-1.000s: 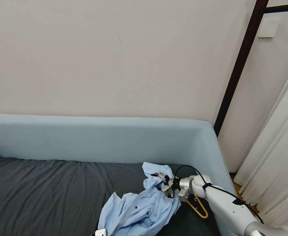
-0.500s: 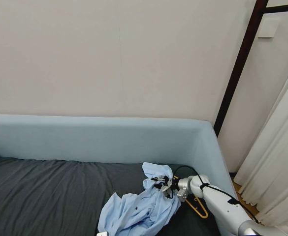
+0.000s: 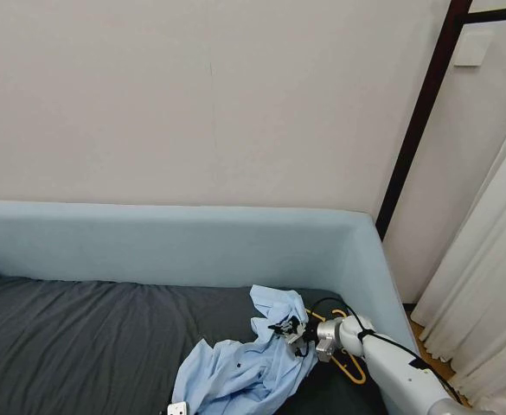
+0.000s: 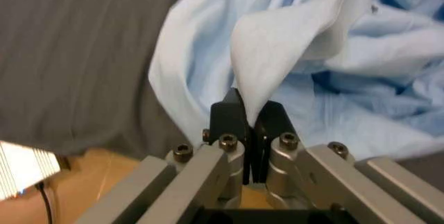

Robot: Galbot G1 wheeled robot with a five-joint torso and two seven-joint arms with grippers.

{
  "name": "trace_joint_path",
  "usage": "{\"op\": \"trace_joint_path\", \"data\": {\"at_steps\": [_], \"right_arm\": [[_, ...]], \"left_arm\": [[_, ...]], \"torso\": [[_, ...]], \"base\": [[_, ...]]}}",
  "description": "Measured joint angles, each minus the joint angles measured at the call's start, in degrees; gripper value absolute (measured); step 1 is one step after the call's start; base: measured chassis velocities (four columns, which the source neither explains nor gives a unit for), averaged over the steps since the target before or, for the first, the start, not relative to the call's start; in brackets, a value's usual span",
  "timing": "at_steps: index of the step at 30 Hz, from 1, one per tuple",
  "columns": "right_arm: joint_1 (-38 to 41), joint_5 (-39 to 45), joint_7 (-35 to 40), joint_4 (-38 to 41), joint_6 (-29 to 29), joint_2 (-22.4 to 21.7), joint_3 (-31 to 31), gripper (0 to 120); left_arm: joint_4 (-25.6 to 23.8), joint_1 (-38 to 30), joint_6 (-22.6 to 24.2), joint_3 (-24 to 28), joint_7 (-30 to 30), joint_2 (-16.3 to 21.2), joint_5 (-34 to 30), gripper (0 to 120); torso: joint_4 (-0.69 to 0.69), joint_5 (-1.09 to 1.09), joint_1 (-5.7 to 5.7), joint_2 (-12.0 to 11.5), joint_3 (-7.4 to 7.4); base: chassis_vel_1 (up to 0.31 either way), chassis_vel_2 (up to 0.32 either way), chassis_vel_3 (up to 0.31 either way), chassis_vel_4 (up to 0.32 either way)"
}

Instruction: Pick up the clothes from the sofa and hang them on the clothes hanger.

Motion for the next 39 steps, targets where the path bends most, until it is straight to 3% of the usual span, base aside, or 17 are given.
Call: {"op": "trace_joint_path", "data": {"at_steps": [2,5,7,9,10,15,16,17,20,22,23,27,29,31,35,37,39], "right_arm": [[0.0,2.9,-0.5,1.9,-1.0,-0.9,-1.0,0],[0.4,19.2,-1.6,12.8,-10.1,-6.6,-6.2,0],[0.5,21.7,-1.4,14.6,-12.0,-7.4,-6.8,0],[1.3,33.9,1.6,23.3,-22.0,-11.8,-9.1,0],[1.3,33.9,1.6,23.3,-22.0,-11.8,-9.1,0],[8.0,49.3,6.9,36.5,-35.4,-17.6,-9.3,0],[8.0,49.3,6.9,36.5,-35.4,-17.6,-9.3,0],[11.5,52.2,7.7,40.1,-39.0,-19.7,-10.1,0],[17.7,56.8,9.2,45.8,-45.0,-23.0,-12.5,0],[19.3,58.3,9.6,47.1,-46.4,-23.6,-13.3,0],[22.9,61.0,10.3,49.6,-49.1,-24.7,-15.1,0],[31.9,66.4,11.6,51.3,-53.1,-23.7,-19.5,0],[38.1,69.3,12.4,49.8,-55.2,-20.6,-21.3,0],[39.2,70.1,12.6,49.6,-55.9,-20.0,-21.5,0],[45.6,76.6,14.4,48.2,-61.4,-17.5,-21.2,0],[47.4,78.0,14.8,47.9,-62.7,-17.2,-20.9,0],[50.7,79.7,15.1,47.4,-64.8,-17.0,-20.2,0]], "left_arm": [[-0.3,-0.4,0.1,-0.3,0.0,0.5,-0.2,0],[-2.4,-2.7,1.0,-1.8,1.0,3.7,-0.8,0],[-2.8,-3.1,1.1,-2.2,1.2,4.3,-0.8,0],[-4.5,-4.9,1.2,-3.8,2.2,7.7,-0.9,0],[-4.5,-4.9,1.2,-3.8,2.2,7.7,-0.9,0],[-9.4,-9.5,1.5,-6.4,4.3,17.4,-2.8,0],[-9.4,-9.5,1.5,-6.4,4.3,17.4,-2.8,0],[-11.1,-13.0,1.5,-6.9,5.2,21.4,-5.1,0],[-12.8,-20.6,0.7,-8.1,7.2,28.0,-12.1,0],[-12.9,-22.2,0.6,-8.1,7.7,28.9,-13.1,0],[-12.9,-26.9,0.4,-7.8,9.1,31.1,-15.6,0],[-12.8,-35.0,0.8,-7.7,10.5,35.1,-19.9,0],[-11.5,-40.6,1.3,-7.5,11.4,37.5,-21.8,0],[-10.8,-42.4,1.5,-7.1,11.8,37.8,-22.4,0],[-4.6,-57.5,3.3,-2.4,15.4,39.0,-25.5,0],[-2.8,-62.0,3.8,-1.0,16.9,38.9,-25.8,0],[0.0,-71.2,5.0,2.5,19.9,37.6,-26.2,0]], "torso": [[0.0,0.0,0.0,0.0,0.0],[0.0,0.01,0.0,0.0,0.0],[0.01,0.0,0.0,0.0,0.0],[-0.01,0.0,0.0,0.0,0.0],[-0.01,0.0,0.0,0.0,0.0],[0.04,-0.01,0.0,0.0,0.0],[0.04,-0.01,0.0,0.0,0.0],[0.04,-0.03,0.0,0.0,0.0],[0.0,0.0,0.0,0.0,0.0],[-0.01,0.0,0.0,0.0,0.0],[-0.02,0.02,0.01,0.0,0.01],[-0.04,-0.02,0.0,0.0,0.0],[0.08,0.01,0.01,0.0,0.0],[0.09,-0.01,0.0,0.0,0.0],[0.0,-0.01,0.01,0.0,0.0],[-0.01,-0.02,0.02,0.0,0.01],[-0.02,0.01,0.02,0.0,0.0]], "base": [[0.0,0.0,0.0,0.0],[0.0,0.0,0.0,0.0],[0.0,0.0,0.0,0.0],[0.0,0.0,0.0,0.0],[0.0,0.0,0.0,0.0],[0.0,0.0,0.0,0.0],[0.0,0.0,0.0,0.0],[0.0,0.0,0.0,0.0],[0.0,0.0,0.0,0.0],[0.0,0.0,0.0,0.0],[0.0,0.0,0.0,0.0],[0.0,0.0,0.0,0.0],[0.0,0.0,0.0,0.0],[0.0,0.0,0.0,0.0],[0.0,0.0,0.0,0.0],[0.0,0.0,0.0,0.0],[0.0,0.0,0.0,0.0]]}}
